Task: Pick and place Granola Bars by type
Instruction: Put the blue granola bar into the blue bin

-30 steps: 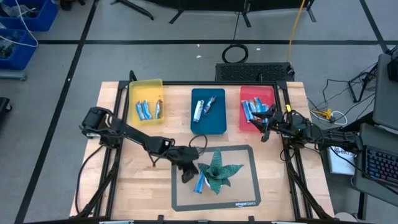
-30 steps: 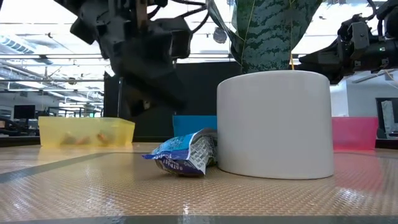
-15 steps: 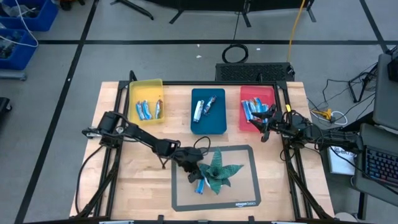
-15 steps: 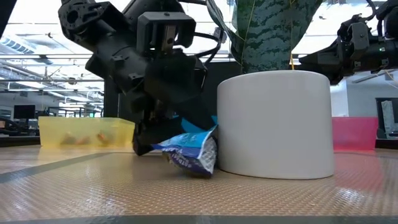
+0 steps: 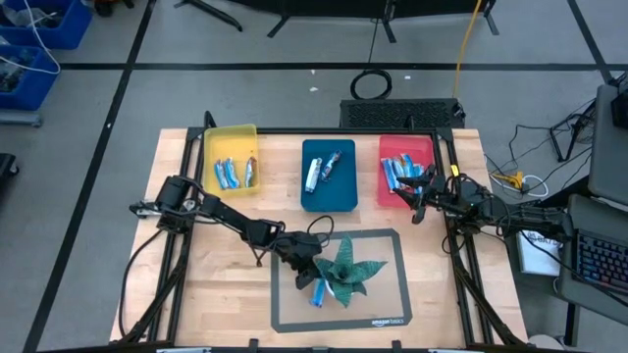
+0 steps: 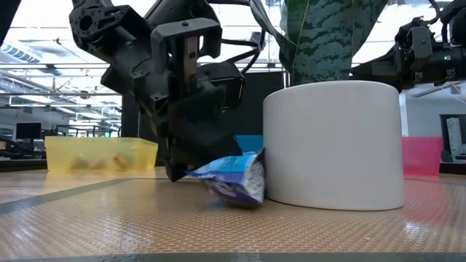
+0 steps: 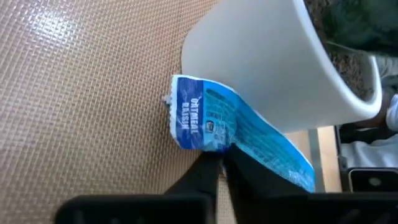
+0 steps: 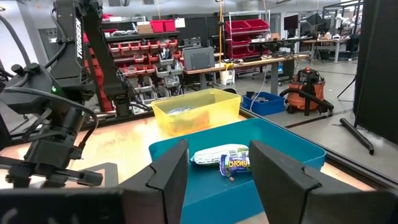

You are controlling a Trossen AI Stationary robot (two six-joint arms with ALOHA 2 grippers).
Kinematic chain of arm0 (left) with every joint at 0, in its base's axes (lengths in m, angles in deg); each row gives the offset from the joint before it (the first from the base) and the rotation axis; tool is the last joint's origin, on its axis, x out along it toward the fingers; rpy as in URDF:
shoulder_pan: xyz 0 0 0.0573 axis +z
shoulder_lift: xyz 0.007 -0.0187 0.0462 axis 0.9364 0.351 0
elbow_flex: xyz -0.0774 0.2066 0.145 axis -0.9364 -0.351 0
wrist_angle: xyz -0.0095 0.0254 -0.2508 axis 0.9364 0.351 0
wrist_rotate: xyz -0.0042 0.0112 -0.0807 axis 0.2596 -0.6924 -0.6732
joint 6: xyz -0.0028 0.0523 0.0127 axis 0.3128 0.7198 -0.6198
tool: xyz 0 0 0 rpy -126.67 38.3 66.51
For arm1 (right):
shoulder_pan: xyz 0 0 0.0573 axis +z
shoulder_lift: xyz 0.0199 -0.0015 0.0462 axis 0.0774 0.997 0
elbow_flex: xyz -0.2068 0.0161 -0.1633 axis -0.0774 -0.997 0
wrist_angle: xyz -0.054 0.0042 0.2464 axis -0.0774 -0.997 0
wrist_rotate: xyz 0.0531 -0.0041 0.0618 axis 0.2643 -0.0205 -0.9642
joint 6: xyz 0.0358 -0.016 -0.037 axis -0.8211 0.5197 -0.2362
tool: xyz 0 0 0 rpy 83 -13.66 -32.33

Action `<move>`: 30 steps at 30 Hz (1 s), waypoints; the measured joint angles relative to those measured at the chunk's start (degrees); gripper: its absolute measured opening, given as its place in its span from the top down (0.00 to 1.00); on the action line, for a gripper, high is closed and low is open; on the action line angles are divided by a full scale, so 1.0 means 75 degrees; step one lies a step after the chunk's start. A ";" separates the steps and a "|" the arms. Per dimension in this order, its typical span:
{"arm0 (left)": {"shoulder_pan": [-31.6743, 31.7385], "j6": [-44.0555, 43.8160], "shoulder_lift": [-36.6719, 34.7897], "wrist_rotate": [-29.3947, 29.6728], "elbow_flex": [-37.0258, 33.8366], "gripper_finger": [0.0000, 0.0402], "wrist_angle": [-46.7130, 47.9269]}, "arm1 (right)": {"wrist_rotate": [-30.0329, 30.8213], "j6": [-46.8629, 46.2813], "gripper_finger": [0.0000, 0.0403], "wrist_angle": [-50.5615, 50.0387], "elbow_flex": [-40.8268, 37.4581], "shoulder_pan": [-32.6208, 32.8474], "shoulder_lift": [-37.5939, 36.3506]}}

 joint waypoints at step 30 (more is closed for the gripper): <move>0.2226 0.4926 -0.3337 0.4017 -0.0017 1.00 0.2366 | 0.0000 0.0000 0.60 0.0003 -0.0003 -0.0003 -0.0003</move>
